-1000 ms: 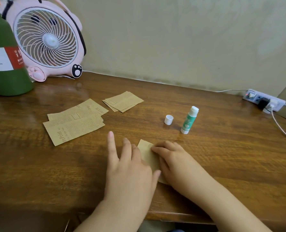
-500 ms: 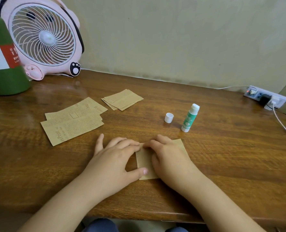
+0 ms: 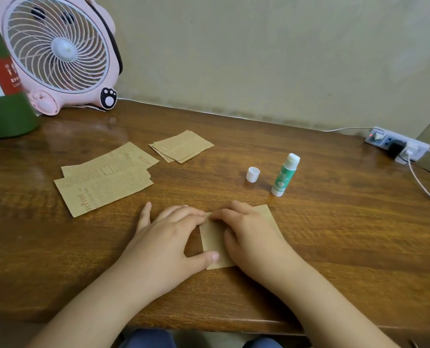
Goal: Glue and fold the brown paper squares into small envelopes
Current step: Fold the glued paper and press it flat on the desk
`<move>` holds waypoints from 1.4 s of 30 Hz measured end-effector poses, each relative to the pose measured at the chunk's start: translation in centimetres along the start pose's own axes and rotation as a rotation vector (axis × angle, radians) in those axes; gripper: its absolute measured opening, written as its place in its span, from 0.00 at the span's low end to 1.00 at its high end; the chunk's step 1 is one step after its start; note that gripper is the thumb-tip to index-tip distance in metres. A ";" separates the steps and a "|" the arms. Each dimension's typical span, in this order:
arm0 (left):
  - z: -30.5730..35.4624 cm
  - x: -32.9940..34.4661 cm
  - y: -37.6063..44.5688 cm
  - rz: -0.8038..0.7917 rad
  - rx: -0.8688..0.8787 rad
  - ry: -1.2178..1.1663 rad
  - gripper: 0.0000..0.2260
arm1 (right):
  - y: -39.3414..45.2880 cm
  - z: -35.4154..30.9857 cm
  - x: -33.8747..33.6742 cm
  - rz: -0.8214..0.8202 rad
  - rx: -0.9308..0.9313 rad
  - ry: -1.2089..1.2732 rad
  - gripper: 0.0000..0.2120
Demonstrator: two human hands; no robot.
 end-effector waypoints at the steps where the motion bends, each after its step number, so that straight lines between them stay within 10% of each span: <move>1: 0.0 -0.1 0.0 0.000 -0.002 -0.005 0.36 | -0.3 1.1 -0.5 0.018 0.035 -0.019 0.21; 11: 0.9 -0.8 -0.4 0.065 0.023 0.082 0.41 | -2.1 4.9 -3.2 0.100 0.215 -0.247 0.17; 18: 3.7 -0.6 -2.1 0.247 0.002 0.251 0.27 | -2.3 0.7 -1.5 0.093 0.053 -0.107 0.18; 24: 4.0 -1.4 0.0 0.040 0.084 0.107 0.13 | -0.9 1.9 -1.1 -0.043 -0.027 -0.010 0.15; 29: -0.3 -0.5 2.3 -0.021 -0.002 0.072 0.34 | 1.0 1.3 -1.1 -0.009 -0.041 -0.036 0.17; 42: -1.7 0.2 2.1 -0.002 -0.098 0.072 0.38 | 2.2 3.3 -1.1 0.022 0.097 -0.115 0.17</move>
Point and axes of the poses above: each hand's wrist, its own y-axis towards the middle knuckle, its own x-axis out of the palm, z = x × y, the point moved 7 cm from there along y, towards the middle knuckle, and after that the axes turned 3 degrees about x, right-handed, at the moved point
